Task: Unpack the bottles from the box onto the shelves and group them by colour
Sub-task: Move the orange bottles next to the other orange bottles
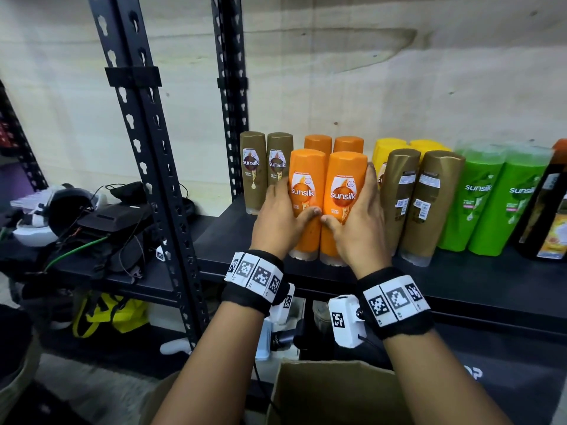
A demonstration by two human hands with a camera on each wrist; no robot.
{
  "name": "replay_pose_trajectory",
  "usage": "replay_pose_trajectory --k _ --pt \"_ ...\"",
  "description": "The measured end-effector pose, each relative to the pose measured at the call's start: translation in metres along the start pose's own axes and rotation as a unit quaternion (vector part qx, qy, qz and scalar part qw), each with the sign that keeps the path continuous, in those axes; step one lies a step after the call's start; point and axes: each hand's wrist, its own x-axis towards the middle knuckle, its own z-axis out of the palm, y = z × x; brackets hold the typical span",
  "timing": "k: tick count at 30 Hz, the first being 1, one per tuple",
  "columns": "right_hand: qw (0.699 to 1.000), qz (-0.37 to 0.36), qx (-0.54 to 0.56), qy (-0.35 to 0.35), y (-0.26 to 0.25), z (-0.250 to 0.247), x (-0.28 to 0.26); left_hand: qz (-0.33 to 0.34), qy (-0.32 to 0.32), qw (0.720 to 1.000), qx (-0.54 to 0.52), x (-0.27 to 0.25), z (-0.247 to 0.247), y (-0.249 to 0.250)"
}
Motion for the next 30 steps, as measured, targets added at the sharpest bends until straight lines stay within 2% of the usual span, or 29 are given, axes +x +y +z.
replay_pose_trajectory --k 9,23,30 --pt "0.998 0.056 -0.009 0.001 0.004 0.025 0.034 -0.067 -0.070 0.995 -0.029 0.053 0.019 0.006" --pt "0.992 0.113 0.010 -0.047 0.007 0.037 0.057 -0.101 -0.087 0.989 -0.063 0.066 0.030 0.015" --pt "0.990 0.126 0.033 -0.046 0.010 0.040 0.064 -0.105 -0.086 0.989 -0.066 0.067 0.032 0.014"
